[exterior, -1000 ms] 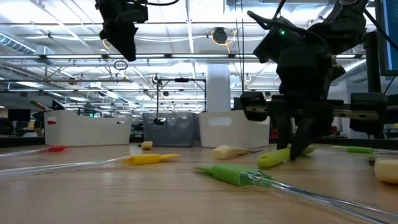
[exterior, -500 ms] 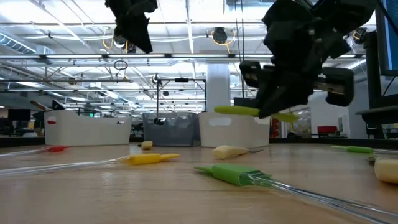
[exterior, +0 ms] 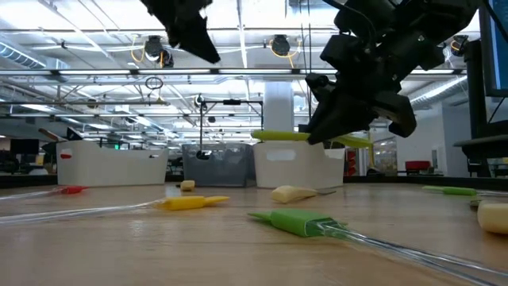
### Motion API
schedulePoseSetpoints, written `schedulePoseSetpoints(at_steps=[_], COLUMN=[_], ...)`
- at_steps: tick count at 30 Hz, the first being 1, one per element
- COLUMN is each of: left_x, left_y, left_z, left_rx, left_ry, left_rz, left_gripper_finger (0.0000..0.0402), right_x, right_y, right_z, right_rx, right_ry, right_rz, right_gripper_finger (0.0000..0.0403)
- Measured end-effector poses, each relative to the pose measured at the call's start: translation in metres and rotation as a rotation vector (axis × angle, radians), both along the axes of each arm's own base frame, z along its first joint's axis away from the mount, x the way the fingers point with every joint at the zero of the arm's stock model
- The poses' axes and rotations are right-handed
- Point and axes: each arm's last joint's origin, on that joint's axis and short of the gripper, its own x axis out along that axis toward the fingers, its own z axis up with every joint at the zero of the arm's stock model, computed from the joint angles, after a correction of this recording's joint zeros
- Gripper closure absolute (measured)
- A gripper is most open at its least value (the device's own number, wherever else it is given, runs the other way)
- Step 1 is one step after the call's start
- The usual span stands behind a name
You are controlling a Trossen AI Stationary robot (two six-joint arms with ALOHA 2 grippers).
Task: Pick & Place Kitchen Items
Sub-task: Put the green serving spoon into the left white bin
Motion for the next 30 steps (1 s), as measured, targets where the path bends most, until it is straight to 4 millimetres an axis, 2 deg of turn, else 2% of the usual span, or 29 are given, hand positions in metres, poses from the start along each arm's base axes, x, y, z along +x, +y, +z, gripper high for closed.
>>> schedulePoseSetpoints(at_steps=[6,10,13,23,30], left_x=[0.008,0.007,0.004,0.003,0.003], left_y=[-0.007,-0.015,-0.022,-0.041,-0.044], left_z=[-0.052,-0.072,-0.084,-0.091,-0.091], left_rx=[0.025,-0.035,-0.063,-0.034,0.028], left_ry=[-0.149,-0.275,-0.308,-0.286,-0.262], left_rz=[-0.119,-0.223,-0.280,-0.383,-0.428], left_gripper_finger=[0.0305,0.0305,0.0305,0.0305,0.0304], right_x=[0.002,0.004,0.007,0.018,0.020], right_y=[0.000,0.000,0.000,-0.008,-0.022], right_z=[0.003,0.005,0.010,0.034,0.045], right_rx=[0.057,0.074,0.072,0.108,0.177], right_ry=[-0.038,-0.069,-0.123,-0.397,-0.520], right_rz=[-0.042,-0.053,-0.061,-0.102,-0.170], right_gripper_finger=[0.0362,0.0366,0.0366,0.0367,0.0363])
